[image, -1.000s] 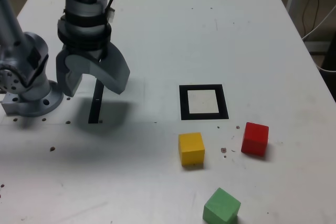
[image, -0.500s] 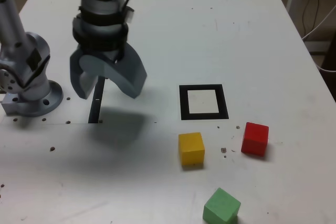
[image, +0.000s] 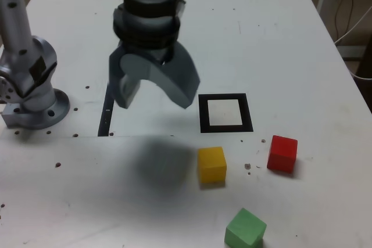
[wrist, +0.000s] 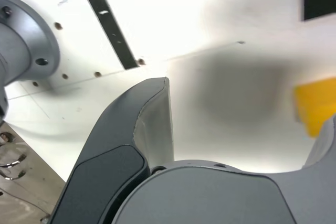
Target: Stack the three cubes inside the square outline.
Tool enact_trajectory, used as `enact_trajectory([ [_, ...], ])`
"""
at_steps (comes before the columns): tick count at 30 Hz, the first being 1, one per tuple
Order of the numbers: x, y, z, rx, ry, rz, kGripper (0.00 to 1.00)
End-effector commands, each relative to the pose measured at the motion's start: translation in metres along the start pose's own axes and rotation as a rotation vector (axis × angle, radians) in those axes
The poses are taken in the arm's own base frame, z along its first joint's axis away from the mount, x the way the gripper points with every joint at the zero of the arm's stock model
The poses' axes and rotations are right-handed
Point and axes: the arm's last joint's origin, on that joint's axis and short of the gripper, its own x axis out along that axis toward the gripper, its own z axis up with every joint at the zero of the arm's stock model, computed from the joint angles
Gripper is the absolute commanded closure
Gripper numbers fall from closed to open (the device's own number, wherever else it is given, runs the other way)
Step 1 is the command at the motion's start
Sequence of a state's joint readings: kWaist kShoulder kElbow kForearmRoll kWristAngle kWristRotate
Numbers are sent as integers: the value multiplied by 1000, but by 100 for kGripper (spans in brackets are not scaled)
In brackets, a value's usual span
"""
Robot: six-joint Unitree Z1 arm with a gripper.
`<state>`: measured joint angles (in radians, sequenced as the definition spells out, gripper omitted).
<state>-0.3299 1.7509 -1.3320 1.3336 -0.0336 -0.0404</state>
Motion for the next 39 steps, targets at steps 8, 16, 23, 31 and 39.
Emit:
enact_trajectory([
  [8,-16,-9,39,18,10,8,1],
  [16,-21,-16,72,34,4,13,1],
  [23,-22,-20,100,45,2,16,1],
  [31,-23,-22,130,51,9,29,1],
  [39,-23,-25,153,58,-9,23,1],
])
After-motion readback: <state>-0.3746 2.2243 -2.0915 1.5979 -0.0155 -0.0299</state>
